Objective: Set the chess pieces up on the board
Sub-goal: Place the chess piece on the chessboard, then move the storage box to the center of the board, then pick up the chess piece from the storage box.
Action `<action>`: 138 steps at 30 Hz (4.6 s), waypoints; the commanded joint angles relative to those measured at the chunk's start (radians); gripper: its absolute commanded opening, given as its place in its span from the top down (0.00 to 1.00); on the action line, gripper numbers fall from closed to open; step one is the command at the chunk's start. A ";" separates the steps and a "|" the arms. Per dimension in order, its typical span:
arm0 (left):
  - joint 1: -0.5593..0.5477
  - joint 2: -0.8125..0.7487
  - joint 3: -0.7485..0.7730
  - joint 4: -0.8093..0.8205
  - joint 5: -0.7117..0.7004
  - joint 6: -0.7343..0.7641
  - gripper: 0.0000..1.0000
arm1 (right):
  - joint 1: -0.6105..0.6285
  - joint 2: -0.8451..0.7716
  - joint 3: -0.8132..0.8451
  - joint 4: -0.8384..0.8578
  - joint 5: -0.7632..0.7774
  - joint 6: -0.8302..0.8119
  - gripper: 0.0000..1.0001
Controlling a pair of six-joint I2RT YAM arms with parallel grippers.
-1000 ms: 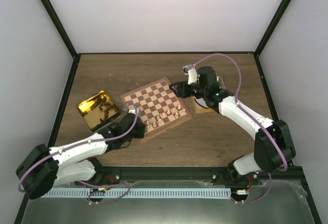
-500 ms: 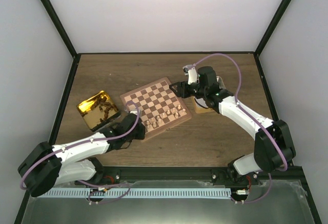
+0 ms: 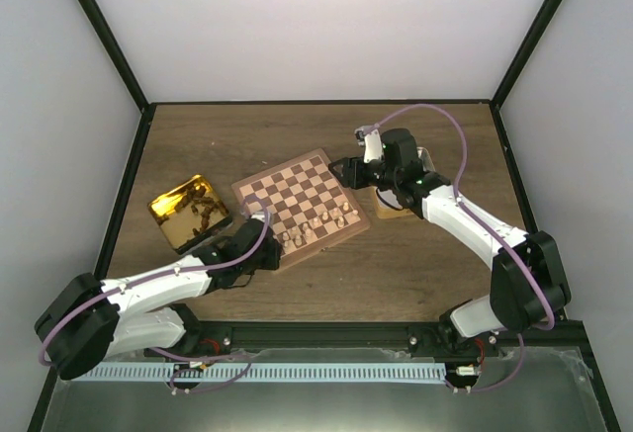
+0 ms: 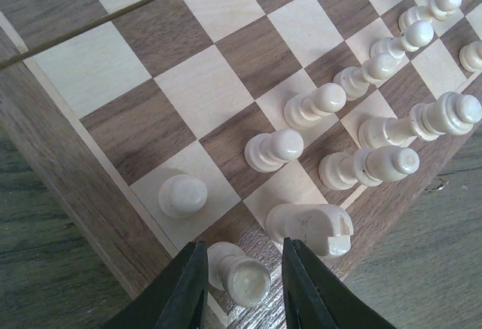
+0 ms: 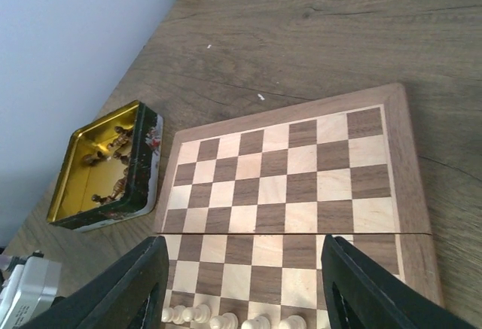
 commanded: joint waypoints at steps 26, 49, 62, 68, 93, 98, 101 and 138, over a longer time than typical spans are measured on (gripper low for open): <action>-0.002 -0.386 0.206 -0.126 -0.263 0.115 0.46 | -0.166 -0.051 0.015 -0.484 0.578 0.117 0.36; 0.000 -0.342 0.179 -0.073 -0.241 0.144 0.44 | -0.107 0.250 0.117 -0.540 0.377 -0.017 0.44; 0.000 -0.330 0.169 -0.059 -0.245 0.157 0.44 | -0.087 0.117 -0.034 -0.710 0.385 0.030 0.53; 0.001 -0.327 0.173 -0.058 -0.242 0.159 0.43 | -0.091 0.072 -0.090 -0.781 0.524 0.198 0.45; 0.017 -0.291 0.181 -0.061 -0.270 0.163 0.41 | -0.199 0.207 -0.037 -0.650 0.864 0.604 0.55; 0.026 -0.282 0.184 -0.058 -0.259 0.164 0.41 | -0.205 0.210 -0.069 -0.544 0.772 0.575 0.56; 0.028 -0.284 0.183 -0.062 -0.258 0.164 0.41 | -0.222 0.199 -0.107 -0.461 0.709 0.558 0.64; 0.034 -0.246 0.203 -0.052 -0.188 0.132 0.41 | -0.268 -0.043 -0.236 -0.190 0.366 0.274 0.97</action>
